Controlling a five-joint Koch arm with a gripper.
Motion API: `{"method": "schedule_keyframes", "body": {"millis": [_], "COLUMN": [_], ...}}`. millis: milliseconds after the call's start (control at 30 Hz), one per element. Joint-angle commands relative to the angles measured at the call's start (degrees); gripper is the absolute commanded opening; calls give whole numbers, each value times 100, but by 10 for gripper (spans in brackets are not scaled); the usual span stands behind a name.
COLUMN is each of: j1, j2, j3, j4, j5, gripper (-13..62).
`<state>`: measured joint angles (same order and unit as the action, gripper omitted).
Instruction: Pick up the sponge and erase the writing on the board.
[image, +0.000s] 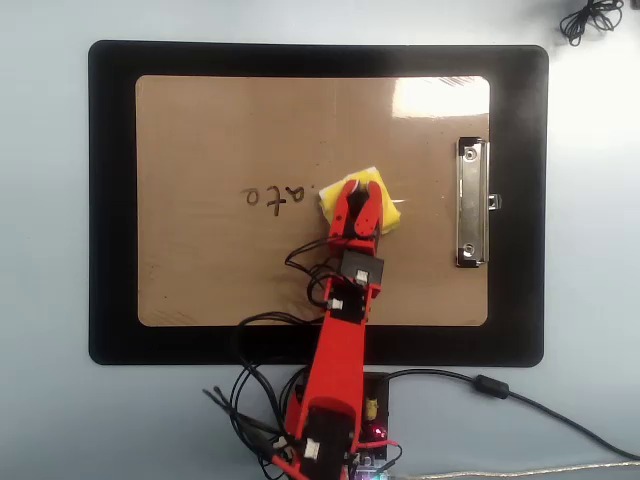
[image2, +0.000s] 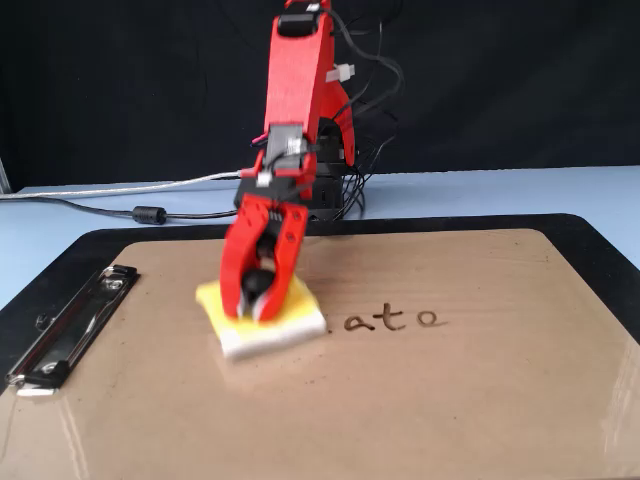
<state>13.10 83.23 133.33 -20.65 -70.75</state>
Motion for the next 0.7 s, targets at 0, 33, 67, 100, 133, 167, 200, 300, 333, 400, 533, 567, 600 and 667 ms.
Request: {"method": "schedule_keyframes", "body": {"millis": [0, 33, 67, 100, 133, 167, 200, 300, 333, 400, 533, 567, 600, 667], "j1": [132, 141, 141, 132, 114, 105, 105, 97, 70, -9, -554, -686, -835, -1354], "j2": [1143, 1406, 1547, 1538, 1354, 1046, 598, -1160, -1723, -2417, -1257, -703, -176, 879], "j3": [800, 1055, 1248, 1318, 1213, 958, 536, -1336, -1925, -2769, -1397, -870, -360, 466], "j4": [158, 202, 220, 220, 176, 149, 149, 123, 132, 141, 185, 211, 281, 633], "j5": [158, 149, 141, 123, 123, 114, 105, 105, 105, 79, -176, -352, -545, -932], "gripper": [-78, -78, -78, -78, -78, -78, -78, -78, -78, -78, -78, -78, -78, -78]}}
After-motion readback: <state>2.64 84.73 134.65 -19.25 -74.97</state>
